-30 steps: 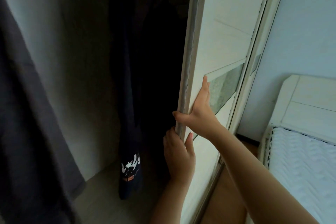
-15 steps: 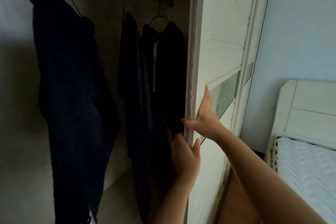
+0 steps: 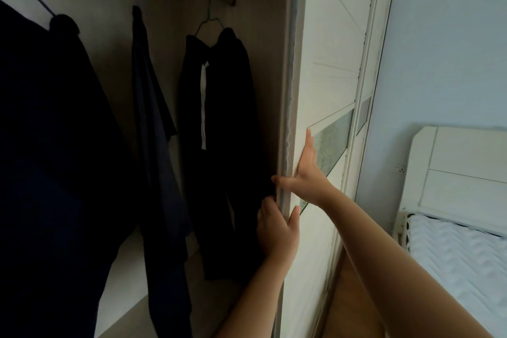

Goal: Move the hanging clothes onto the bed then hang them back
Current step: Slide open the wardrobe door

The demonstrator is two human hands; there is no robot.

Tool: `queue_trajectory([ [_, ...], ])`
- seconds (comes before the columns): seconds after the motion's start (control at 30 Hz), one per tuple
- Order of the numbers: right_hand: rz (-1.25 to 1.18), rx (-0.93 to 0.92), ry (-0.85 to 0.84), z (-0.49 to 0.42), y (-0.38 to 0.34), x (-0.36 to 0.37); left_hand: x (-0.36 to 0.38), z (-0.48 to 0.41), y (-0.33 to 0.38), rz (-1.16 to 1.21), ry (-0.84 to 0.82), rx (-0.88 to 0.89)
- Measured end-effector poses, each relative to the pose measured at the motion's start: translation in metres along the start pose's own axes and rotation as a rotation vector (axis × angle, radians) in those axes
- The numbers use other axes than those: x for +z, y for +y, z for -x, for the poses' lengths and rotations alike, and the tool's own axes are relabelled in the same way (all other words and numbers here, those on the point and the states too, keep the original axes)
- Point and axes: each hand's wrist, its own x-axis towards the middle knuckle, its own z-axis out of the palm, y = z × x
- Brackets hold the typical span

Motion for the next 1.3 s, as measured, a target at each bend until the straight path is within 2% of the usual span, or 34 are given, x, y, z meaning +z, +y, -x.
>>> queue_trajectory([
  [0.17,-0.019,0.017,0.01,-0.014,0.015,-0.004,0.011,-0.011,0.001,-0.046,-0.082,-0.007],
  [0.27,-0.033,0.022,0.019,-0.016,0.019,-0.002,0.017,-0.009,-0.002,-0.04,0.024,0.008],
  [0.37,-0.02,0.028,0.038,-0.016,0.018,-0.001,0.01,-0.008,0.0,-0.004,-0.11,-0.083],
  [0.57,0.047,0.101,0.067,-0.002,0.002,-0.002,-0.006,-0.014,0.003,-0.071,-0.336,-0.131],
  [0.73,0.199,0.15,0.139,0.03,-0.003,0.012,-0.068,0.016,0.0,0.02,-0.398,-0.065],
  [0.87,0.147,0.162,0.126,0.085,0.013,0.042,-0.136,0.072,-0.036,0.118,-0.484,-0.215],
  [0.97,0.11,0.246,0.021,0.131,0.031,0.077,-0.179,0.129,-0.077,0.095,-0.509,-0.38],
  [1.07,0.121,0.374,-0.121,0.179,0.051,0.12,-0.223,0.191,-0.119,0.067,-0.461,-0.585],
  [1.2,0.161,0.52,-0.4,0.244,0.057,0.177,-0.282,0.271,-0.152,-0.004,-0.391,-0.846],
  [1.3,0.179,0.555,-0.623,0.295,0.051,0.216,-0.325,0.329,-0.153,-0.051,-0.298,-0.947],
])
